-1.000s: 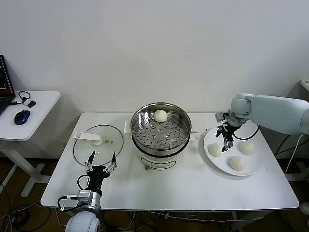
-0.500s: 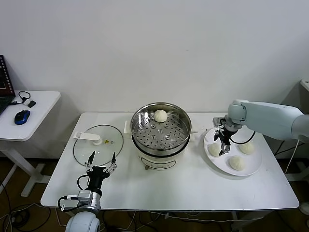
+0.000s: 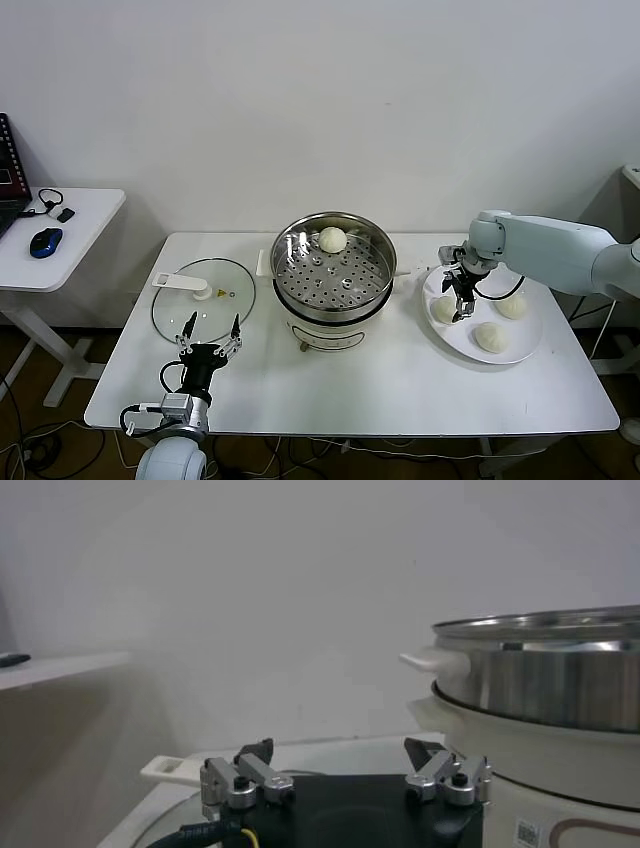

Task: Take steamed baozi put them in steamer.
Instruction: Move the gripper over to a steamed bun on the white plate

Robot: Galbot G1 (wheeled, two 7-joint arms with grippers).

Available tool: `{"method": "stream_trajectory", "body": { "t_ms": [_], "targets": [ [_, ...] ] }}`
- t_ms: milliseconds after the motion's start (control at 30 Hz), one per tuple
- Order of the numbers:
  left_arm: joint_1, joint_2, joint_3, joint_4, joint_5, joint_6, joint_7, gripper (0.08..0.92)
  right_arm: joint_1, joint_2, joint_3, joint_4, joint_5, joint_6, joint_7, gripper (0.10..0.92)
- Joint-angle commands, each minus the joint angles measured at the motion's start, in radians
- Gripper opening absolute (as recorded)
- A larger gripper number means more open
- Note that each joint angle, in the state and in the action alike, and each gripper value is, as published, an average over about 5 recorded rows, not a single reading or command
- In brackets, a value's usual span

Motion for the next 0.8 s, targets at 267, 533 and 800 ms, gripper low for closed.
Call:
{"method": "stream_trajectory", "body": {
  "t_ms": [267,533,800],
  "targets": [
    [-0.003,0.000,-0.002,-0.002,-0.001,0.002,0.000,0.823,-0.001,0.004,0.003,-0.004,-0.007,0.003,-0.018,0.776],
    [0.000,0.000,-0.001,-0.007,-0.002,0.001,0.000,0.823,0.011,0.003,-0.006,-0.002,-0.011,0.007,-0.020,0.554],
    [0.000,0.005,0.001,-0.008,-0.001,0.000,0.000,0.823,0.132,-0.006,-0.072,0.074,0.021,0.005,-0.031,0.507]
  ]
}}
